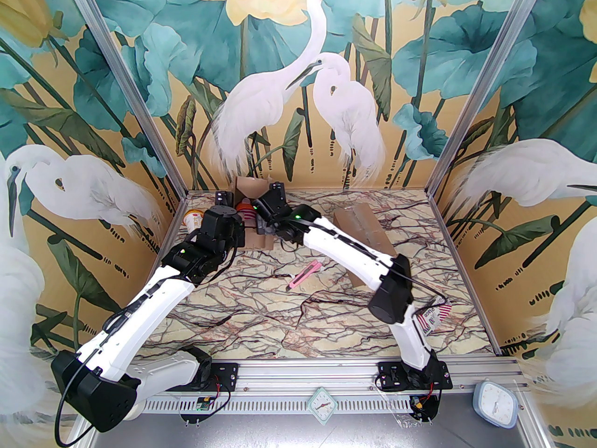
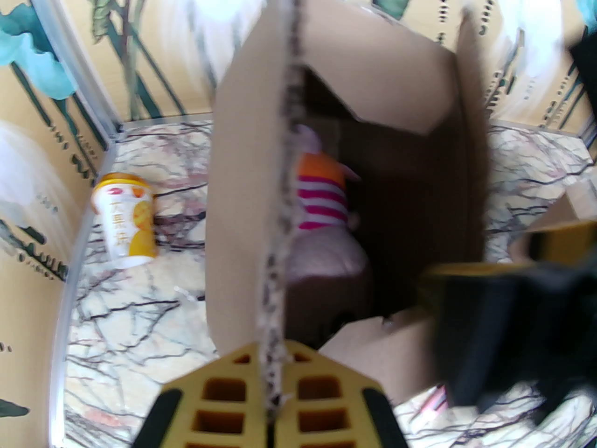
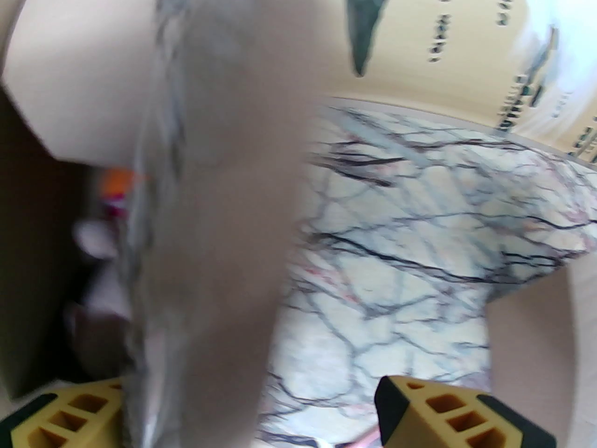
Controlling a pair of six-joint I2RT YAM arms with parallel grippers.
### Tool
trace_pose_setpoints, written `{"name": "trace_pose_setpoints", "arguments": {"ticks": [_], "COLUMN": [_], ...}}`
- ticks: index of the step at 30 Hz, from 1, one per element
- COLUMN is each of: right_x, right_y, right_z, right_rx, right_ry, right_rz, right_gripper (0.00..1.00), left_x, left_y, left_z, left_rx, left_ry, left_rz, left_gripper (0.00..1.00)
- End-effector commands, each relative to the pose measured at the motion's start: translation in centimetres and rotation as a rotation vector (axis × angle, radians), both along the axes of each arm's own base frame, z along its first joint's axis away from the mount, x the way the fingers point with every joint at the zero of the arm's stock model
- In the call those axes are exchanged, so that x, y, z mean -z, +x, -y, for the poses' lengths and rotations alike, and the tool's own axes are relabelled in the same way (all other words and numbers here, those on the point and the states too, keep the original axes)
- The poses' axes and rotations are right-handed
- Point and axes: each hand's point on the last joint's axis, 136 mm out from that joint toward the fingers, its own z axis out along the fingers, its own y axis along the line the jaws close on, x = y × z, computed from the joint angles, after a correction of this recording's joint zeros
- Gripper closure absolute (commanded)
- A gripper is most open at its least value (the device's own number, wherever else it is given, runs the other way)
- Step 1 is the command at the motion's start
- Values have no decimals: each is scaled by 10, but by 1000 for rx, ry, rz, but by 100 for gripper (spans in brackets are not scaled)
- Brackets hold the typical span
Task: Unpack the express box
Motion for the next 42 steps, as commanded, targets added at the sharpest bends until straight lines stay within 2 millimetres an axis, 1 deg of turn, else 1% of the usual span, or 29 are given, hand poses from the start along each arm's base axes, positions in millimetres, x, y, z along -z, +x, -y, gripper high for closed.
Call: {"name": "trace_pose_setpoints", "arguments": {"ticks": [1,3,4,8,9,11,12,15,18,19,23,25,27,28,30,33,35,36,38,39,42], "right_x": [-35,-37,-33,-6,1,3,-1,-21,-38,-41,-58,-73,-94,-104,-123,-138,-138,-135,-122,-116,-94], "right_y": [-1,-4,-4,1,1,-1,-3,-10,-19,-23,-32,-34,-36,-38,-44,-46,-43,-41,-36,-33,-25], "right_z": [26,33,36,46,45,40,36,25,20,19,25,30,29,26,12,-11,-26,-34,-48,-52,-56], "right_rx": [51,52,50,55,47,10,-15,-82,-117,-124,-111,-96,-104,-114,-158,-218,-246,-257,-262,-255,-213], "right_ry": [66,97,107,153,184,260,296,347,332,322,282,290,333,347,376,416,440,445,440,437,430], "right_rz": [71,71,63,-36,-62,-88,-88,-67,-38,-36,-8,24,66,86,126,136,123,110,75,59,27], "right_gripper": [16,17,21,27,30,39,41,41,38,37,34,35,37,39,41,44,47,48,49,50,54], "left_x": [-29,-31,-31,-36,-37,-39,-38,-30,-26,-25,-22,-21,-18,-17,-14,-12,-12,-12,-13,-13,-18], "left_y": [0,-1,-1,-3,-3,-4,-4,-2,0,0,2,2,2,2,3,3,3,3,2,1,-3], "left_z": [-11,-10,-8,1,4,9,10,11,13,13,12,12,12,12,13,16,19,20,21,20,20], "left_rx": [-43,-32,-20,33,49,79,85,73,66,64,59,59,57,57,57,64,70,72,75,74,82], "left_ry": [-7,-17,-25,-63,-72,-87,-89,-96,-108,-108,-95,-86,-85,-87,-96,-98,-103,-105,-111,-116,-130], "left_rz": [99,99,100,117,125,135,127,91,77,76,68,64,59,55,50,51,56,57,61,64,82], "left_gripper": [100,100,100,100,100,100,100,100,100,100,100,100,100,100,100,100,100,100,100,100,100]}}
